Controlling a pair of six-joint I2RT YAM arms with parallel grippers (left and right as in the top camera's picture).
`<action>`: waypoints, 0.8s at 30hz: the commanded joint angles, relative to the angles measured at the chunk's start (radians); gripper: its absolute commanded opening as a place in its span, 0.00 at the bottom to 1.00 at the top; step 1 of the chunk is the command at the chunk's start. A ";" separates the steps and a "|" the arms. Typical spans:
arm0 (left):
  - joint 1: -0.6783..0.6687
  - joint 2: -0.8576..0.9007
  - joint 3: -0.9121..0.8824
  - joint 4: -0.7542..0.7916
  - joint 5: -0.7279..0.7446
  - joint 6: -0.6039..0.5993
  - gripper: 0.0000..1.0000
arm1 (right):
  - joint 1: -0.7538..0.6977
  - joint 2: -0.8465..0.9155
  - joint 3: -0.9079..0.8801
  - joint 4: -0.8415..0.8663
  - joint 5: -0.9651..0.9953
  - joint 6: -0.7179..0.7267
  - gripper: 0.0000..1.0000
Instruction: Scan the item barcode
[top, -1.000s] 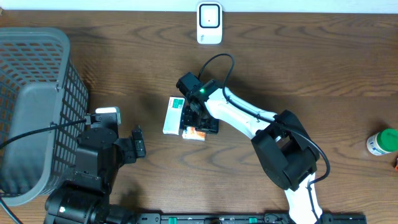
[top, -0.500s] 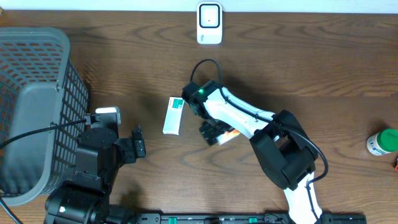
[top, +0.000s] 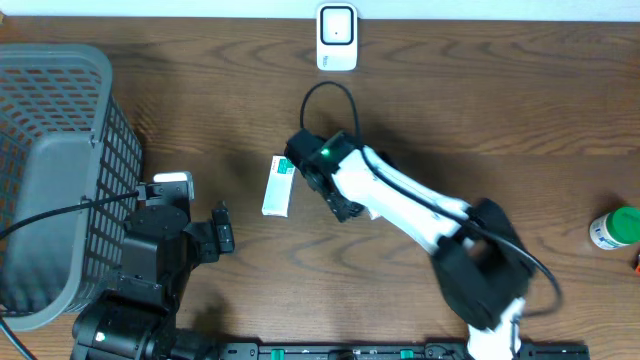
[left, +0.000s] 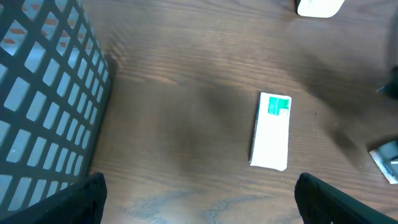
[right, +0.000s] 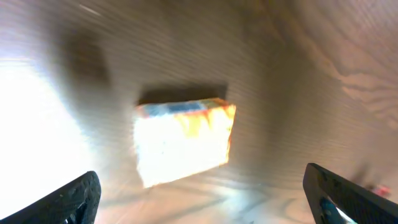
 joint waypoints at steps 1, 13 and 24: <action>0.002 -0.001 0.005 0.000 -0.016 -0.006 0.96 | 0.000 -0.087 0.003 0.005 -0.079 0.109 0.99; 0.002 -0.001 0.005 0.000 -0.016 -0.006 0.96 | -0.089 0.044 0.002 0.246 -0.268 0.297 0.01; 0.002 -0.001 0.005 0.000 -0.016 -0.006 0.96 | -0.154 0.122 0.002 0.240 -0.322 0.342 0.01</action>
